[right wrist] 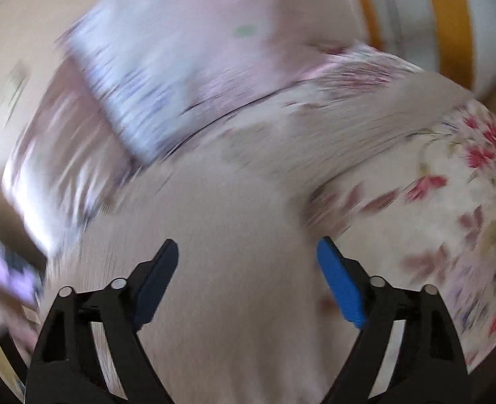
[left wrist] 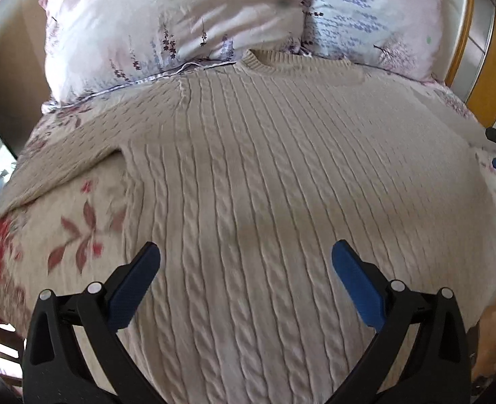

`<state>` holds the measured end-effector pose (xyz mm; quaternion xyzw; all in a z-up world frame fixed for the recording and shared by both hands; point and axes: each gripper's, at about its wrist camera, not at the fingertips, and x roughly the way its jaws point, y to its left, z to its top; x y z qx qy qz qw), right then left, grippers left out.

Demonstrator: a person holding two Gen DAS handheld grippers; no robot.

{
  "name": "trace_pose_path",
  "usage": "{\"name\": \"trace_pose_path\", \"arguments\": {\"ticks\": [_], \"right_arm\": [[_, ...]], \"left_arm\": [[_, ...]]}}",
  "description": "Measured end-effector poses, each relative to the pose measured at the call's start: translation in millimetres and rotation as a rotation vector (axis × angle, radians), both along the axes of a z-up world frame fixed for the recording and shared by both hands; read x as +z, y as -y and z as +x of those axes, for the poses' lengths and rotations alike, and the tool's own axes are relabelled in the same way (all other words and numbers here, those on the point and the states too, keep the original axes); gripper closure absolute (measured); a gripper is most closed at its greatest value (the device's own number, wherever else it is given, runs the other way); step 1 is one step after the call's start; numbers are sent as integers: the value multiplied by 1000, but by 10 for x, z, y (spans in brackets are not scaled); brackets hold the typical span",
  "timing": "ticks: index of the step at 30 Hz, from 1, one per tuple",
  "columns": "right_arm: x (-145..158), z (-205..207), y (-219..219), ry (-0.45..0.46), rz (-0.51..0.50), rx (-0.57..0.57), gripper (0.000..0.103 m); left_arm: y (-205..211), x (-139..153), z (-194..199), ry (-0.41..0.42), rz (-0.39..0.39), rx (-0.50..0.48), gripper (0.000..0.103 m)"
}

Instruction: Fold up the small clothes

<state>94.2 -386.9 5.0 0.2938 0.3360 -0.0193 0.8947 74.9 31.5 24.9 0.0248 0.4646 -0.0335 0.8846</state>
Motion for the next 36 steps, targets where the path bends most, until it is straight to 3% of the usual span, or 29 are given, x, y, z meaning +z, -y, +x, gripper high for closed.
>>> {"name": "trace_pose_path", "arguments": {"ticks": [5, 10, 12, 17, 24, 30, 33, 36], "right_arm": [[-185, 400, 812, -79, 171, -210, 40], [-474, 500, 1266, -140, 318, -362, 54], [-497, 479, 1354, -122, 344, -387, 57], [-518, 501, 1495, -99, 342, -438, 63], [-568, 523, 1717, -74, 327, -489, 81], [-575, 512, 1708, -63, 287, -466, 91], [-462, 485, 1646, -19, 230, -446, 92], [-198, 488, 1512, 57, 142, -402, 92]], "left_arm": [[-132, 44, 349, -4, -127, -27, 2], [-145, 68, 598, -20, -123, -27, 2], [-136, 77, 668, -24, -108, -31, 2], [-90, 85, 821, -12, -57, -35, 2], [-117, 118, 887, 22, -137, -33, 2], [-117, 137, 984, 0, -128, -44, 2], [-174, 147, 997, 22, -167, -30, 2], [-256, 196, 966, 97, -250, -34, 2]]}}
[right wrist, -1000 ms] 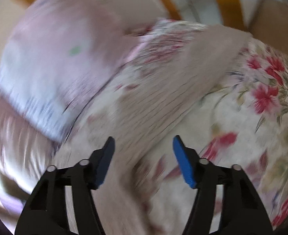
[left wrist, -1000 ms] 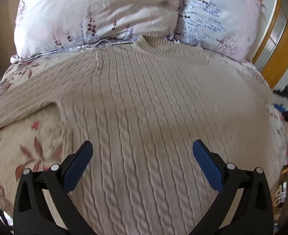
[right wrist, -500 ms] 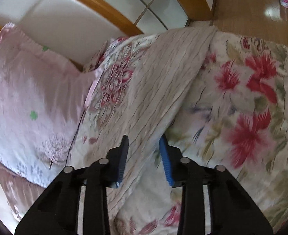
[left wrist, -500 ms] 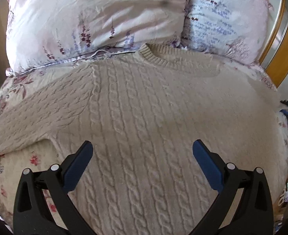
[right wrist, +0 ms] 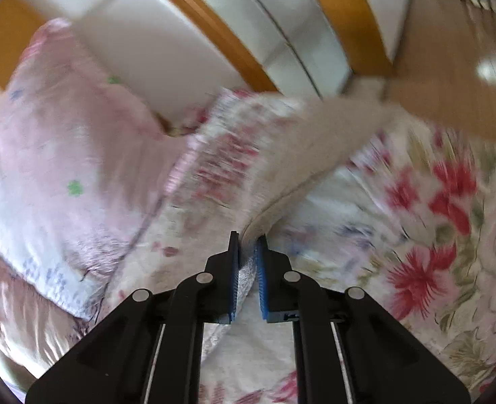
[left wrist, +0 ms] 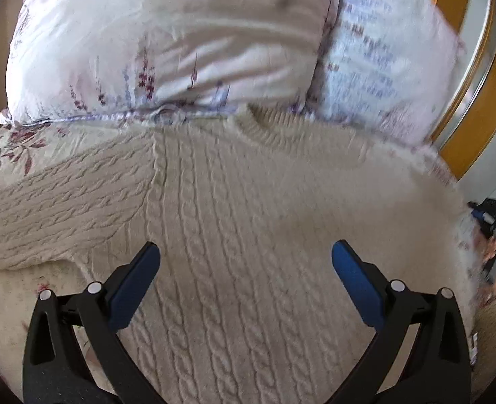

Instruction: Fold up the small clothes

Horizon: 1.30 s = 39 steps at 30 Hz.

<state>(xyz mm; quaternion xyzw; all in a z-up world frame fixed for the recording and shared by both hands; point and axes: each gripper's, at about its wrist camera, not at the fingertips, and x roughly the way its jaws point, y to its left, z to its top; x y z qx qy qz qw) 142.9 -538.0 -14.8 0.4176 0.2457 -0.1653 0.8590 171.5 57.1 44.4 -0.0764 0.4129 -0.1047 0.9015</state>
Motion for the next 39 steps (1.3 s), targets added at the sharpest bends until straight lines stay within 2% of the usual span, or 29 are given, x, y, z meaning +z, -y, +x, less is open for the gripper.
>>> {"name": "trace_pose_path", "arguments": {"ticks": [4, 6, 9, 13, 14, 16, 18, 20, 21, 22, 24, 25, 27, 29, 31, 32, 33, 34, 36, 39], "right_arm": [[423, 48, -355, 95, -103, 116, 93], [635, 91, -703, 146, -155, 219, 93], [795, 179, -1330, 188, -211, 401, 93], [560, 329, -2104, 109, -246, 616, 93], [382, 407, -2331, 49, -236, 681, 93], [127, 497, -2550, -42, -224, 739, 93], [-8, 536, -2653, -100, -245, 746, 93], [-55, 511, -2604, -109, -205, 739, 90], [-31, 498, -2562, -101, -171, 735, 83], [-19, 461, -2495, -89, -126, 733, 65], [30, 406, -2309, -60, -39, 664, 40], [52, 389, -2257, -48, -18, 628, 39], [48, 349, -2021, -39, 34, 533, 40], [15, 349, -1814, -48, 73, 445, 44], [-19, 396, -1686, -72, 82, 377, 62], [-8, 403, -1630, -85, 72, 343, 66], [16, 422, -1621, -92, 49, 323, 76], [49, 437, -1629, -100, 12, 307, 84], [272, 478, -1802, -94, -144, 294, 89], [648, 499, -2273, -2, -343, 380, 91]], "left_arm": [[15, 70, 8, 44, 14, -8, 2], [21, 90, 27, 45, 6, -16, 2], [32, 105, 59, 35, -24, -25, 2], [33, 95, 109, 23, -90, -18, 2], [31, 86, 120, 18, -112, -18, 2], [37, 58, 149, -2, -162, -24, 2], [39, 14, 191, -31, -214, -33, 2], [29, -22, 215, -54, -251, -33, 2], [15, -45, 228, -69, -281, -33, 2], [1, -59, 228, -77, -301, -32, 2], [-21, -78, 234, -90, -331, -28, 2], [-30, -88, 235, -96, -339, -27, 2], [-49, -96, 229, -99, -347, -27, 2], [-69, -96, 224, -98, -353, -27, 2], [-90, -102, 225, -100, -365, -29, 2], [-106, -106, 226, -102, -377, -29, 2], [-124, -111, 227, -104, -388, -28, 2], [-144, -115, 227, -107, -400, -25, 2], [-180, -122, 227, -109, -419, -21, 5], [-243, -126, 232, -108, -456, -7, 7]]}}
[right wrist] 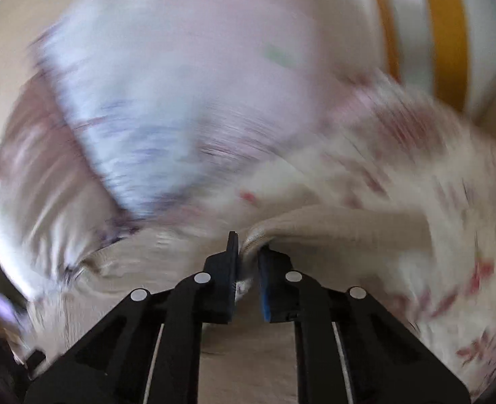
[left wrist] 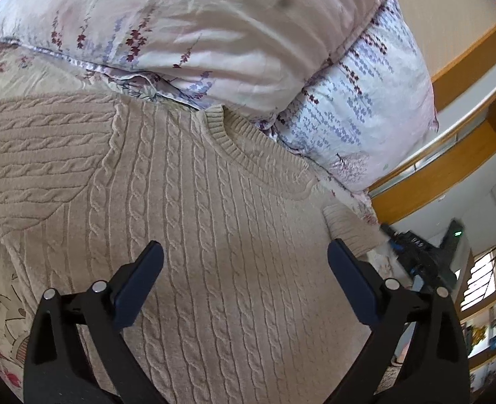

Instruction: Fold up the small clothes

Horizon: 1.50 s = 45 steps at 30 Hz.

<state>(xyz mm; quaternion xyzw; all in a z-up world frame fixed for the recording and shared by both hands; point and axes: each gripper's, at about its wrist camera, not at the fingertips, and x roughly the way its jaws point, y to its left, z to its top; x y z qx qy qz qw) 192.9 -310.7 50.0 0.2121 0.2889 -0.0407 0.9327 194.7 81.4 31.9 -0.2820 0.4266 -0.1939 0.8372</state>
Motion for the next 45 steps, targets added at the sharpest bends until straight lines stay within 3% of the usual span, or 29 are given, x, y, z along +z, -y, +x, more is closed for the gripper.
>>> {"name": "trace_pose_path", "arguments": {"ticks": [3, 5, 6, 9, 13, 19, 21, 22, 24, 26, 27, 28, 29, 32, 36, 38, 40, 42, 45], "right_arm": [[224, 14, -778, 69, -146, 265, 90], [106, 63, -1361, 10, -183, 505, 72], [10, 74, -1549, -27, -190, 580, 58], [-273, 21, -1836, -96, -227, 673, 56], [-406, -90, -1412, -144, -59, 597, 56], [-670, -291, -93, -182, 357, 226, 56], [-857, -301, 258, -210, 456, 92, 57], [-934, -321, 414, -204, 514, 41, 64], [-979, -310, 522, -181, 570, 2, 68], [-993, -302, 607, -148, 586, -60, 69], [-985, -293, 646, -133, 575, -93, 76], [-965, -284, 639, -119, 556, -122, 91], [-953, -306, 659, -101, 540, -144, 94], [-932, -447, 589, -74, 478, -159, 94], [-966, -409, 428, -143, 340, -160, 94], [-899, -397, 309, -152, 250, -170, 85], [-843, -460, 248, -146, 197, -168, 48], [-785, -594, 182, -115, 152, -157, 36], [-739, -734, 23, -67, 93, -99, 32]], "left_arm": [[-66, -24, 15, -13, -52, 25, 11], [-108, -63, 23, -33, -93, 45, 13], [-119, -77, 26, -41, -104, 48, 15], [-132, -139, 38, -78, -128, 47, 19], [-80, -202, 102, -112, -131, 39, 24], [30, -313, 292, -174, -166, 41, 48], [61, -353, 344, -193, -155, 47, 62], [77, -380, 375, -203, -152, 50, 66], [98, -413, 422, -208, -137, 53, 86], [130, -414, 479, -196, -95, 55, 94], [154, -377, 511, -173, -63, 52, 95], [166, -341, 528, -154, -42, 52, 95], [177, -291, 540, -128, -17, 54, 95], [195, -195, 532, -79, 69, 51, 95], [198, -304, 545, -125, 151, 48, 94], [179, -322, 498, -133, 155, 41, 89], [122, -254, 390, -128, 163, 33, 81], [-2, -167, 234, -112, 142, 23, 47], [-394, -39, -107, -80, 68, 45, 35]]}}
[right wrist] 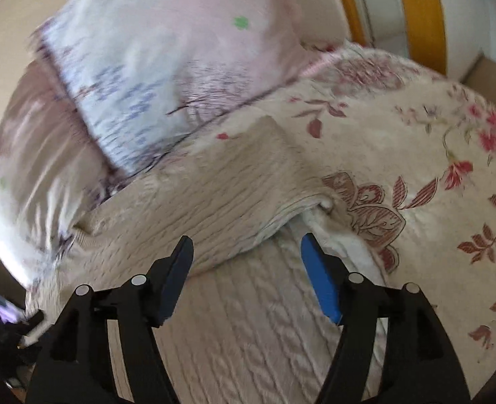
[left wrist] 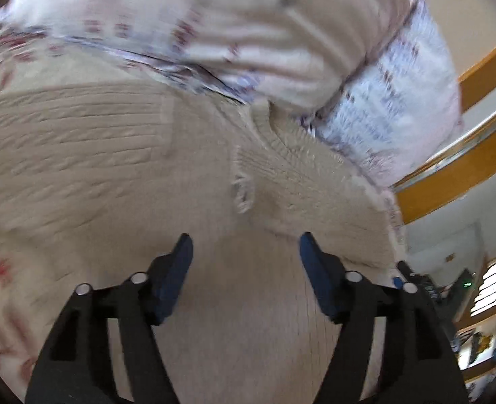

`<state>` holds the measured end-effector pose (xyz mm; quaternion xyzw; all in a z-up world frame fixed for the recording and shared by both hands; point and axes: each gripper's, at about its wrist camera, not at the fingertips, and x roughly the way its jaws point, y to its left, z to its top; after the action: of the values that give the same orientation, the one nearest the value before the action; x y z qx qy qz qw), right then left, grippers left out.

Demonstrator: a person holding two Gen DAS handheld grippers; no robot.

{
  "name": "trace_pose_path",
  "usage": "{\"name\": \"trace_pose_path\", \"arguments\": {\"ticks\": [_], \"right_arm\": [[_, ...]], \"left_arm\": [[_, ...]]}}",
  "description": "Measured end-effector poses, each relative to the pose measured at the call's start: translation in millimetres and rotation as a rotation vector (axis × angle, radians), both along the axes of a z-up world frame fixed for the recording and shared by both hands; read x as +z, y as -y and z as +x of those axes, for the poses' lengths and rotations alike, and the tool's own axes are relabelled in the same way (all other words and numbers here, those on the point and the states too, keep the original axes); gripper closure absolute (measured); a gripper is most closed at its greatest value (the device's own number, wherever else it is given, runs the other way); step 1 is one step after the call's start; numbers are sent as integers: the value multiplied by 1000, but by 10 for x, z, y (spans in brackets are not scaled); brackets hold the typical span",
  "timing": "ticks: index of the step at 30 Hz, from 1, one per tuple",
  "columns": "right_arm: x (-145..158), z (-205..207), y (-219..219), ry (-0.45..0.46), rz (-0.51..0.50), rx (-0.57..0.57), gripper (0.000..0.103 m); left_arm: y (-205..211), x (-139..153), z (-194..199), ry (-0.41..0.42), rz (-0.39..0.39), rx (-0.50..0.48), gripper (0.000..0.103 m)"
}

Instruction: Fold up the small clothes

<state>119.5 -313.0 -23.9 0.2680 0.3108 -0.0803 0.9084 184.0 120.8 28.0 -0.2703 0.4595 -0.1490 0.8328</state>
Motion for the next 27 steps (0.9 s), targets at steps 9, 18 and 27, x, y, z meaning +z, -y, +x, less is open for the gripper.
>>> {"name": "trace_pose_path", "arguments": {"ticks": [9, 18, 27], "right_arm": [[-137, 21, -377, 64, 25, 224, 29], [-181, 5, -395, 68, 48, 254, 28], [-202, 20, -399, 63, 75, 285, 28]], "left_arm": [[-1765, -98, -966, -12, -141, 490, 41], [-2410, -317, -992, -36, -277, 726, 60], [-2678, -381, -896, -39, -340, 844, 97]]}}
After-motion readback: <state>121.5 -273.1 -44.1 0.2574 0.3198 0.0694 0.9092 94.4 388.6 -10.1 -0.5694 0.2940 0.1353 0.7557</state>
